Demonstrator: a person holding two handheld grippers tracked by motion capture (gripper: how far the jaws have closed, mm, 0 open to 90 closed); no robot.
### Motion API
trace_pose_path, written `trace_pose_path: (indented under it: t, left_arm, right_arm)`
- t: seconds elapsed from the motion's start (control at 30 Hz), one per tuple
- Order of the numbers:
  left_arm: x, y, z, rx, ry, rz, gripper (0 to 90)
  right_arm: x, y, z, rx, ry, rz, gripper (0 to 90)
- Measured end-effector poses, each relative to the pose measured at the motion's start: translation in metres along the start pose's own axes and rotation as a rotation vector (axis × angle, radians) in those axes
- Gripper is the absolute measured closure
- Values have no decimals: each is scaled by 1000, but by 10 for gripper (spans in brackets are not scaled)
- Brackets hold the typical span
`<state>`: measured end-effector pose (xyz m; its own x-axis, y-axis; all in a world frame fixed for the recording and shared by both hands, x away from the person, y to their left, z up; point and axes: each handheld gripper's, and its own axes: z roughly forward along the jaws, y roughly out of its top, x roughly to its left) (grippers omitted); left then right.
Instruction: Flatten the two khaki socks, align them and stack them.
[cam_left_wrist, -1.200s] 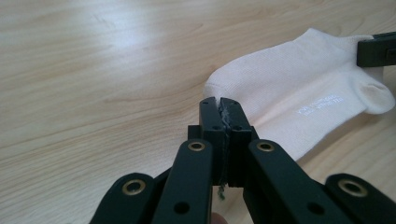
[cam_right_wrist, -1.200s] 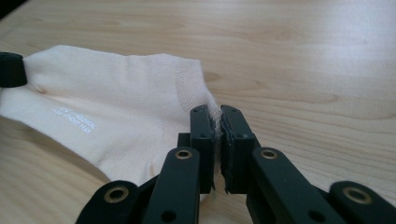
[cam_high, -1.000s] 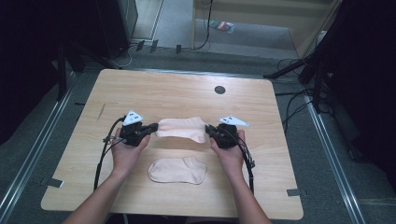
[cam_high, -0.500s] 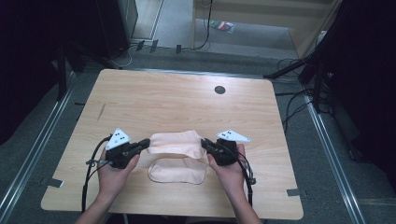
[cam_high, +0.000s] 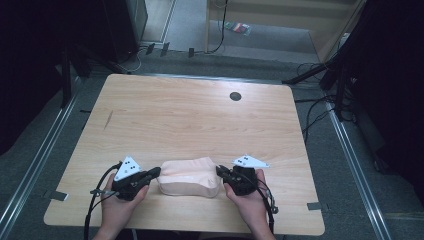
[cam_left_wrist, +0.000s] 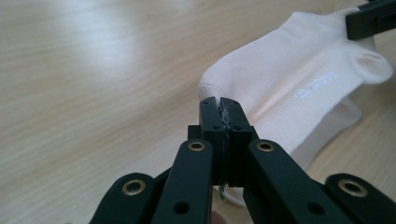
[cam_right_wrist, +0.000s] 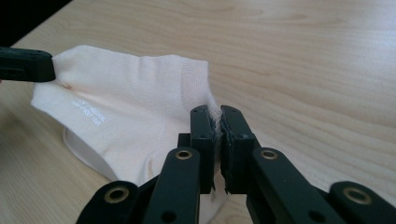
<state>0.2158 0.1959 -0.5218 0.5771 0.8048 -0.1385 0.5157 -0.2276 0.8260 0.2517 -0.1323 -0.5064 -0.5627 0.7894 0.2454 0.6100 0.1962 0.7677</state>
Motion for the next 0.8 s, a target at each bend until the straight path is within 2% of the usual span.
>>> trace_pose_path:
  t: [0.13,0.23,0.37,0.5,0.63,0.8]
  left_arm:
    - [-1,-6,4,23,-8,-5,900]
    - [-1,-8,5,36,6,18,900]
    - [0,-11,6,50,12,26,900]
    - [-1,-12,9,62,11,30,900]
    - [1,-13,8,67,18,33,900]
    - [0,-13,7,59,5,34,900]
  right_arm:
    - [-2,-9,4,3,10,9,851]
    - [0,-15,8,24,14,3,850]
    - [0,-18,12,38,23,-4,850]
    - [1,-22,19,64,3,-26,851]
    - [1,-22,19,58,-8,-24,851]
    - [-1,-22,16,57,-23,-28,851]
